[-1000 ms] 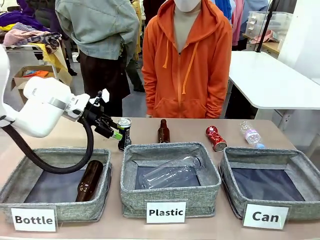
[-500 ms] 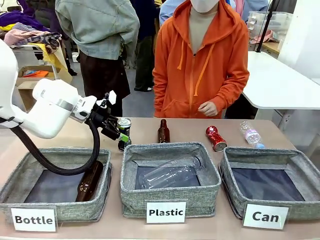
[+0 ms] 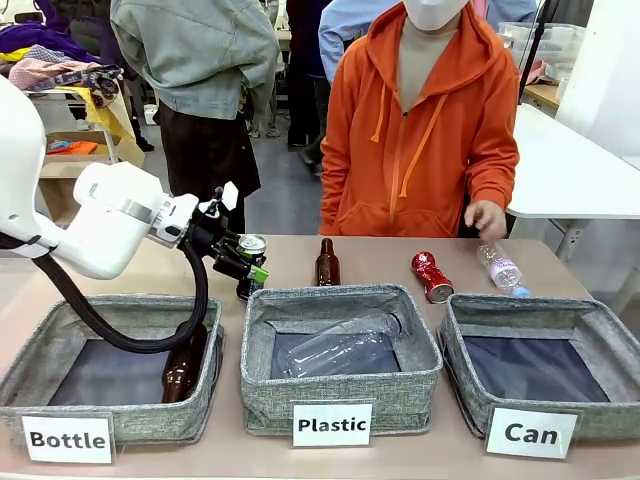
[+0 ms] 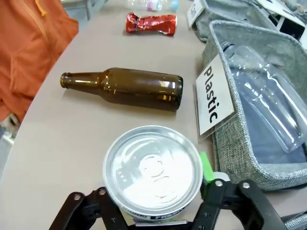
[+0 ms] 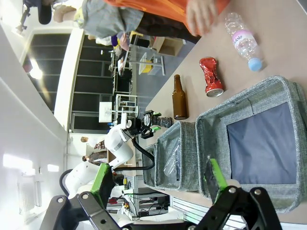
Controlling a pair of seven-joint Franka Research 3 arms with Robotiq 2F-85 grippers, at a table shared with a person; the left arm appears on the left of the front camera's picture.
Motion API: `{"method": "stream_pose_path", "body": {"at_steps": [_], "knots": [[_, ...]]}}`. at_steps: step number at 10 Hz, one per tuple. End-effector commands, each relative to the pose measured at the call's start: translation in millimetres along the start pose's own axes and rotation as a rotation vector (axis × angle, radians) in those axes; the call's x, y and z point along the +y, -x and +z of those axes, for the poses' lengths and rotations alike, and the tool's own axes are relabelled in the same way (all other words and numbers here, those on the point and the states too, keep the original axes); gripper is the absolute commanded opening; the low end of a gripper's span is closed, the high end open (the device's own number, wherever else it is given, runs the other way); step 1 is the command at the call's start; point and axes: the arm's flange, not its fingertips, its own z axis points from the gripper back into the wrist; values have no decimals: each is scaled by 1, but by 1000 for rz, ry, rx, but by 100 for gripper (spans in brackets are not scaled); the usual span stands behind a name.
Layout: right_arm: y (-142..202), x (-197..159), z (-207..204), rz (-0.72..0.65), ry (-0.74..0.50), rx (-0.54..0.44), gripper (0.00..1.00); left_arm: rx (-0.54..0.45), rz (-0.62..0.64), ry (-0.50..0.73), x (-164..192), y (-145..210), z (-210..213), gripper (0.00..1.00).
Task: Sort the can waste into the basket.
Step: Pick up the can waste from the table and place it in the right Fabric basket.
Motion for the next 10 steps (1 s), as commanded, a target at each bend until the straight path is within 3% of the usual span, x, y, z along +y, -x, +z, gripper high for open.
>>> {"method": "stream_pose_path", "body": {"at_steps": [1, 2, 6, 8, 10], "knots": [[-3, 1, 0, 24, -25, -12, 100, -51, -24, 11, 2, 2, -2, 37], [-3, 1, 0, 24, -25, -12, 100, -68, -24, 19, 2, 1, -2, 0], [-3, 1, 0, 24, -25, -12, 100, -133, -70, -2, -7, -13, 21, 0], [-3, 1, 0, 24, -25, -12, 100, -151, -126, -49, -36, -39, 74, 0], [-3, 1, 0, 24, -25, -12, 100, -101, -177, -59, -94, -66, 144, 0]]}}
